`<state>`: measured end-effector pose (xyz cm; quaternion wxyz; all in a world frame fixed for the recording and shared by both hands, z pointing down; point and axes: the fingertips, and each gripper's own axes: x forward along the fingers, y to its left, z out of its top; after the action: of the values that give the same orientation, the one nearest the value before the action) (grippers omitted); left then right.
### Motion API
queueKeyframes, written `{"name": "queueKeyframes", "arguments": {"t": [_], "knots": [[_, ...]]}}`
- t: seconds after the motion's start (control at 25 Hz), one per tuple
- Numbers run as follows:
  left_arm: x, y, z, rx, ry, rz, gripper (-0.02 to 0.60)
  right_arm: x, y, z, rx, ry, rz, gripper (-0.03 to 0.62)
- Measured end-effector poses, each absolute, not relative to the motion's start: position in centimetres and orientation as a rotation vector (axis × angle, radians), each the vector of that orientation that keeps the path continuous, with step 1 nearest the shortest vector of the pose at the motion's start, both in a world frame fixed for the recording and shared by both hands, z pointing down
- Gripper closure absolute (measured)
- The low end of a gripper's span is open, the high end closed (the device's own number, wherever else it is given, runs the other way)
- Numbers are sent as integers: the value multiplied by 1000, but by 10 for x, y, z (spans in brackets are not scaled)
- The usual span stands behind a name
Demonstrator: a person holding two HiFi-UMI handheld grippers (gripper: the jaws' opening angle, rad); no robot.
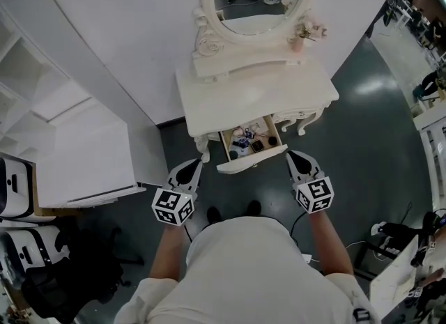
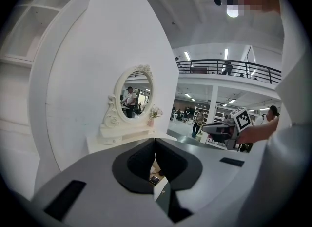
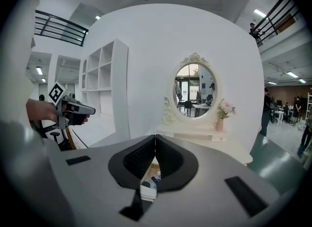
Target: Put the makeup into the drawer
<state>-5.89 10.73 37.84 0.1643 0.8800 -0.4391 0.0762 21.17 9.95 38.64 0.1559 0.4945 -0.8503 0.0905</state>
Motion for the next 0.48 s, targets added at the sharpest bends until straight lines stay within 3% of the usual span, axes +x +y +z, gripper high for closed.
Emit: {"name": "queueKeyframes", "arguments": {"t": [0.48], "knots": [[-61, 103, 373, 2505, -1268, 211, 565, 216, 99, 374, 1412, -2467, 218, 566]]}}
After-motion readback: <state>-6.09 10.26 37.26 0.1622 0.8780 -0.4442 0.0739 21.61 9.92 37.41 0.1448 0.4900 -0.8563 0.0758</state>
